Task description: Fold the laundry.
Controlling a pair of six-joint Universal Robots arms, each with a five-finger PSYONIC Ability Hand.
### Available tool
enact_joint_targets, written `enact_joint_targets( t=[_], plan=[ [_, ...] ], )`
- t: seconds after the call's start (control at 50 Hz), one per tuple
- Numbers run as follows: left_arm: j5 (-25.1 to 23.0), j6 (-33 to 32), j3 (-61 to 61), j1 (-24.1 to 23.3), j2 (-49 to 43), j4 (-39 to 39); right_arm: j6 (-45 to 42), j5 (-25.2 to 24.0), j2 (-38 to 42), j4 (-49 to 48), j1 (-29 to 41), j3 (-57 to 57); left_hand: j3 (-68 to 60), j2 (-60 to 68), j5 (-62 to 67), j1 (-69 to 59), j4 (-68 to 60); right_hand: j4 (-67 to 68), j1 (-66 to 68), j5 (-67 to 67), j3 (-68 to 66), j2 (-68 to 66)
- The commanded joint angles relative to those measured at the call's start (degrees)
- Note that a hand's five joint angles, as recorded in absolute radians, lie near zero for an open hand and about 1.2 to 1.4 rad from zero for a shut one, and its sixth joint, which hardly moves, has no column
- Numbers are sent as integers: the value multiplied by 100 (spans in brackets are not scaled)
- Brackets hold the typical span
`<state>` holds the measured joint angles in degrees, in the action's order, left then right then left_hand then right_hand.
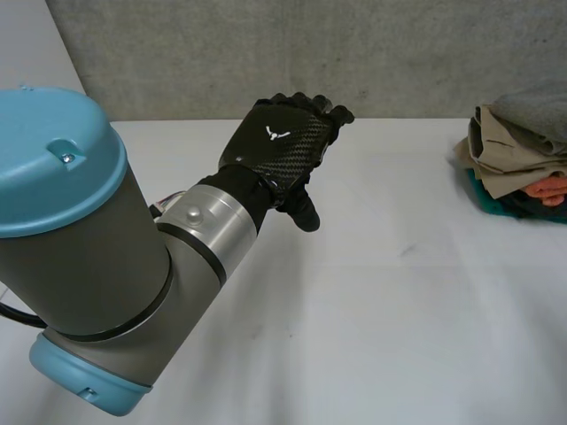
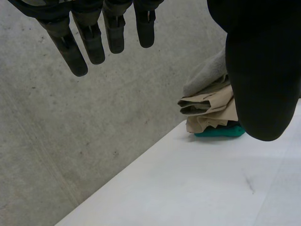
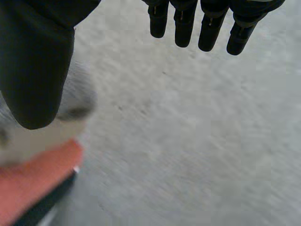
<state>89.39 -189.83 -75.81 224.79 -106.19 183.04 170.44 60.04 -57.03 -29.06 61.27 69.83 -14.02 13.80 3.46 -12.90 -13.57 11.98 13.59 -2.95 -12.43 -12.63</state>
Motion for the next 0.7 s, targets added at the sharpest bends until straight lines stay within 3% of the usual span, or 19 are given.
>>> enact_joint_targets(
  t=[0.02,0.18,0.28,0.38,0.48,0.6,0.7],
  plan=[
    [0,25,22,-5,81,3,-152,455,-721,584,-650,250,94,-73,-38,-17,49,-198,-359,295,243,263],
    [44,52,145,-5,440,12,-406,1746,-1292,972,-941,-83,94,-73,-38,-17,50,-198,-359,295,243,263],
    [157,43,233,56,713,3,-521,1924,-1898,1042,-766,30,111,-90,-55,0,66,-198,-359,295,243,263],
    [658,34,198,241,942,-32,-468,1696,-2803,1376,470,600,195,-174,-139,84,150,-198,-359,295,243,263],
    [1229,-36,-38,670,1275,-172,-416,1450,-3139,1447,1755,1330,313,-291,-257,202,268,-198,-359,295,243,263],
    [1248,-45,-504,1418,1505,-532,-363,1572,-3166,1447,3188,2077,402,-380,-346,290,357,-198,-359,295,243,263],
    [1221,-28,-917,1919,1522,-568,-249,2098,-3026,1412,3944,2570,402,-380,-346,290,357,-198,-359,295,243,263]
  ],
)
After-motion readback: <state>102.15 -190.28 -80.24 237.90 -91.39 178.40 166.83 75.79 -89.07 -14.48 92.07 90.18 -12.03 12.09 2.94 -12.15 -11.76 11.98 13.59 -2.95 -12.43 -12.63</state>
